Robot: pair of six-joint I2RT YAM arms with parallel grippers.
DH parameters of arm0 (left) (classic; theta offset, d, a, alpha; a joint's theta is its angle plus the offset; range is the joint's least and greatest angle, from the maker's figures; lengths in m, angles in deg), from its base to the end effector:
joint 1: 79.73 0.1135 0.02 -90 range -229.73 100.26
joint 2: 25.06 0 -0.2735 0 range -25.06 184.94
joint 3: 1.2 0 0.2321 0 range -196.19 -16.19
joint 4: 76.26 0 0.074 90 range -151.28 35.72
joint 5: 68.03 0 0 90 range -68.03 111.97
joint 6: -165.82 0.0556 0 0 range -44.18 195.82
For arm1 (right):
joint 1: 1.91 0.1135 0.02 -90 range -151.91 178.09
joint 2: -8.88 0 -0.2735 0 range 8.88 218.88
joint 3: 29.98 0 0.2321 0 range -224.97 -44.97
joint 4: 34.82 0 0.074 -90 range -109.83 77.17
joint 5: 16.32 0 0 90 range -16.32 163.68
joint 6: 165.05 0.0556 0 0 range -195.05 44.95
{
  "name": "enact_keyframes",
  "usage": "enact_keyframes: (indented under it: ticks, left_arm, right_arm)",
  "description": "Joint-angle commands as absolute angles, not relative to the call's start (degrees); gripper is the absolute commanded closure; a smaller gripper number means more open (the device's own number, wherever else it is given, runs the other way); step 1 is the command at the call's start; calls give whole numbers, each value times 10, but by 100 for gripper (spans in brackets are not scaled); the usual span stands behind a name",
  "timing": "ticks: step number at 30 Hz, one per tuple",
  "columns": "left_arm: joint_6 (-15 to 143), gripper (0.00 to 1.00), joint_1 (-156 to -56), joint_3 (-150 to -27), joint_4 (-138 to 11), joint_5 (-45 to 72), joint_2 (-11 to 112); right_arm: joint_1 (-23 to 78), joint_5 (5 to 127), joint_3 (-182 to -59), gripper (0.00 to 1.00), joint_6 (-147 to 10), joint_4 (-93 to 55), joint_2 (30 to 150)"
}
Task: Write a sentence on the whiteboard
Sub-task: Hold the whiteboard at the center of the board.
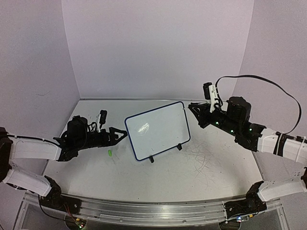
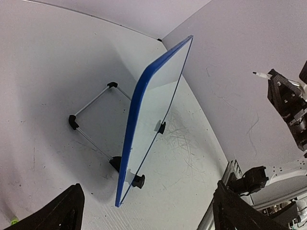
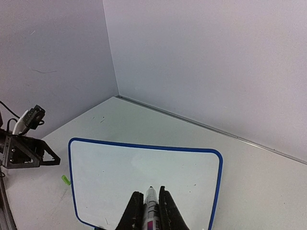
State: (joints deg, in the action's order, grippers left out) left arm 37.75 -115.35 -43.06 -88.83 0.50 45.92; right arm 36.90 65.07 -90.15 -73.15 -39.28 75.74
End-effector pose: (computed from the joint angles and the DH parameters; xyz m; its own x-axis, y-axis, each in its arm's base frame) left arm 0.1948 -0.1646 0.2233 -0.6924 -0.2099 -0.6904 0.5084 0.5370 -0.6732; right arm 0.2067 0.1769 0.3329 -0.0547 -0.0019 -0.9985 -0.7348 0.6771 0.0390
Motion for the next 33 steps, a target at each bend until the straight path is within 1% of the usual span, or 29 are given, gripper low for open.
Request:
enact_keyframes:
  ticks: [1, 4, 5, 11, 14, 18, 23, 25, 28, 33]
  left_arm:
    - [431, 11, -1150, -454, -974, -46, 517]
    - [441, 20, -1132, -467, -1011, -89, 565]
    - [437, 21, -1120, -470, -1025, -103, 578]
    - [446, 21, -1104, -514, -1051, -163, 645]
    - [450, 21, -1103, -531, -1052, -180, 670]
    - [447, 27, -1097, -541, -1053, -185, 677]
    - [443, 32, -1077, -541, -1054, -200, 683]
    - [445, 37, -1076, -549, -1054, -214, 692]
    - [448, 50, -1068, -559, -1053, -234, 705]
    - [458, 52, -1062, -573, -1054, -257, 710]
  right_arm:
    - [370, 638, -888, 100, -745, -409, 730]
    - [370, 644, -882, 100, -745, -412, 726]
    - [371, 640, -881, 100, -745, -414, 725]
    - [370, 606, -865, 100, -745, -431, 716]
    - [370, 612, -856, 100, -746, -443, 707]
    - [370, 640, -851, 100, -739, -451, 704]
    - [371, 650, -853, 100, -737, -450, 707]
    - [371, 647, -853, 100, -739, -451, 706]
    - [371, 642, -853, 100, -742, -451, 704]
    - [371, 627, -850, 100, -745, -452, 704]
